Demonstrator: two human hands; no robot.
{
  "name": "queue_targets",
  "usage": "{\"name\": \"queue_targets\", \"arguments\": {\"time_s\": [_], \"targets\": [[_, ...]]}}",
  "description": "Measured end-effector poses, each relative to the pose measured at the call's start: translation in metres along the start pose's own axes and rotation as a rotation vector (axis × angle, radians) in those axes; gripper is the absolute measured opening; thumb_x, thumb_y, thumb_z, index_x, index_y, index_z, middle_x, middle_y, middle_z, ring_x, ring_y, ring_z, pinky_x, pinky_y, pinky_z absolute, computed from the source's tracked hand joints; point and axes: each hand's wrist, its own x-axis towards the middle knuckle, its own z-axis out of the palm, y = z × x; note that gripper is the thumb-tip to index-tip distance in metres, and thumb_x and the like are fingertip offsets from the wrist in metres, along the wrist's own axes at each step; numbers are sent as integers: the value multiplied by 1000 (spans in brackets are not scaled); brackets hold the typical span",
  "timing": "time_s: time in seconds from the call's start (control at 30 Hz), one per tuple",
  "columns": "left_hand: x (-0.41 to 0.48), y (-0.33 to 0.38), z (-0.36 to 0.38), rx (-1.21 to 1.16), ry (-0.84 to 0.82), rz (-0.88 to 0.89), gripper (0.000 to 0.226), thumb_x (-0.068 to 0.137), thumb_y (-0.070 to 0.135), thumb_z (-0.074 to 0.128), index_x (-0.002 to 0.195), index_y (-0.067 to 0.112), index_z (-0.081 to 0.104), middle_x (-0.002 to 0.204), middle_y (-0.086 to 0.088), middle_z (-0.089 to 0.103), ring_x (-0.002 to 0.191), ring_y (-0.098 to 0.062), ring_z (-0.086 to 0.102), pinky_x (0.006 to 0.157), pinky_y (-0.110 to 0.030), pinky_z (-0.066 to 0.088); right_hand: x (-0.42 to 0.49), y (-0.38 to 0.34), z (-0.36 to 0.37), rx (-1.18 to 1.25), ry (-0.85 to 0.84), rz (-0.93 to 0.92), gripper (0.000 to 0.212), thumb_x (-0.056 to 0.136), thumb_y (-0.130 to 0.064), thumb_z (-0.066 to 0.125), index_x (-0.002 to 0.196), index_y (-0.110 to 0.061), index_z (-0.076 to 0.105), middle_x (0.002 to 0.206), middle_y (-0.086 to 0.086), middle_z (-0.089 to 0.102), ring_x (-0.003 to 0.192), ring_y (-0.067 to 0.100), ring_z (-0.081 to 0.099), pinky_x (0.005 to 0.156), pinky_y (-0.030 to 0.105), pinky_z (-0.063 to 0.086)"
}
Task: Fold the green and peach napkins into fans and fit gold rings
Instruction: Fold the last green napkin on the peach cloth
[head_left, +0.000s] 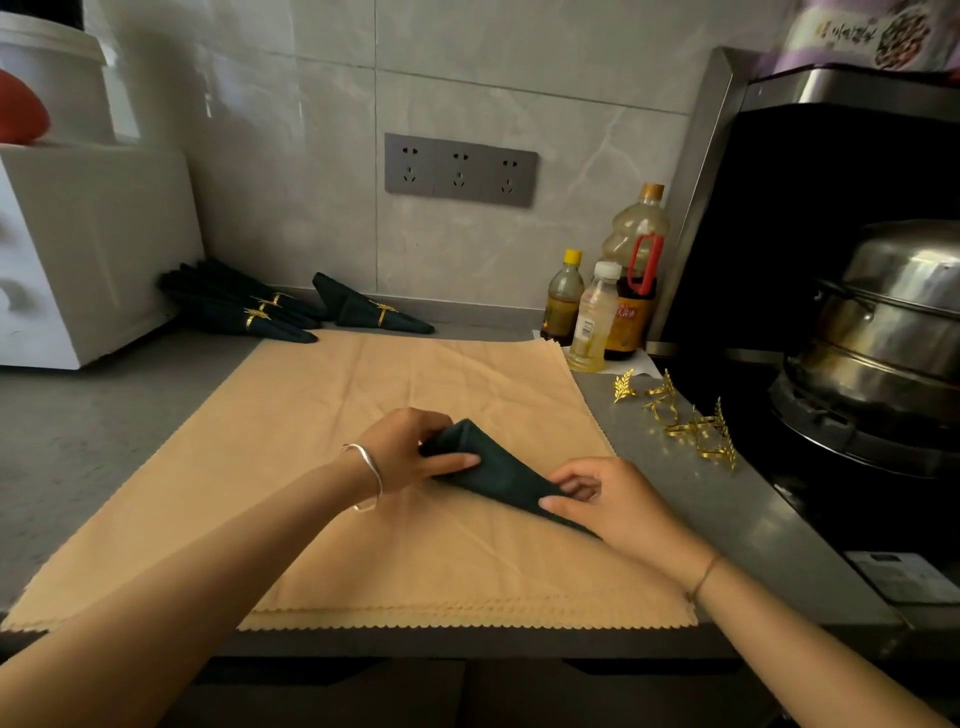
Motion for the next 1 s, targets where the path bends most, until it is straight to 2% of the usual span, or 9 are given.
{"name": "queue_targets", "arguments": {"time_s": [0.1,0.23,0.4,0.5,0.6,0.67,0.73,0.87,1.0], "targets": [[15,1,2,4,8,-90,34,82,50,64,65,25,48,57,5,48,52,-11,41,52,-21,32,12,-1,-5,124,-39,109,20,75,-21,78,90,-21,65,83,-5,65,75,4,60,64,7,46],[28,-4,10,-57,54,-235,33,77,52,68,77,21,58,67,5,57,61,-13,52,57,-22,43,23,1,-6,87,-67,160,20,74,-24,79,87,-21,64,77,-5,64,66,1,56,58,7,42],[29,2,9,75,76,-284,38,76,56,67,92,23,56,84,9,57,77,-14,55,67,-26,48,26,2,-3,-76,-55,121,21,76,-30,77,88,-19,63,76,-6,60,64,2,52,59,14,40],[23,9,5,158,148,-141,39,81,53,63,109,26,57,99,10,57,89,-14,57,74,-24,46,25,0,-2,-179,-47,100,23,78,-34,74,91,-21,61,74,-9,60,67,2,54,60,17,41],[17,20,3,254,194,29,43,85,52,58,121,27,58,119,6,58,107,-15,54,88,-26,39,27,-2,-3,-247,-40,105,26,78,-38,73,93,-23,57,78,-10,59,76,7,57,68,24,48],[14,27,4,270,123,141,47,85,53,57,125,29,57,124,7,58,114,-15,52,97,-28,38,30,0,-3,-244,-51,126,30,76,-40,74,92,-23,56,80,-8,62,80,11,60,77,31,52],[10,33,8,279,32,229,49,84,53,60,126,29,57,126,8,59,118,-13,52,102,-27,34,32,2,-4,-253,-64,127,31,74,-41,75,89,-24,54,80,-7,63,79,13,61,79,35,53],[5,40,22,344,-14,294,55,80,55,63,129,30,54,130,10,55,122,-11,47,109,-25,21,32,4,-3,-230,-96,129,31,77,-39,74,80,-24,47,69,-9,50,64,10,47,66,30,45],[7,46,31,386,19,318,62,76,64,62,129,33,52,130,14,54,125,-7,44,114,-28,13,24,8,-8,92,-108,195,35,77,-31,76,75,-18,44,60,-8,43,56,8,38,55,23,32]]}}
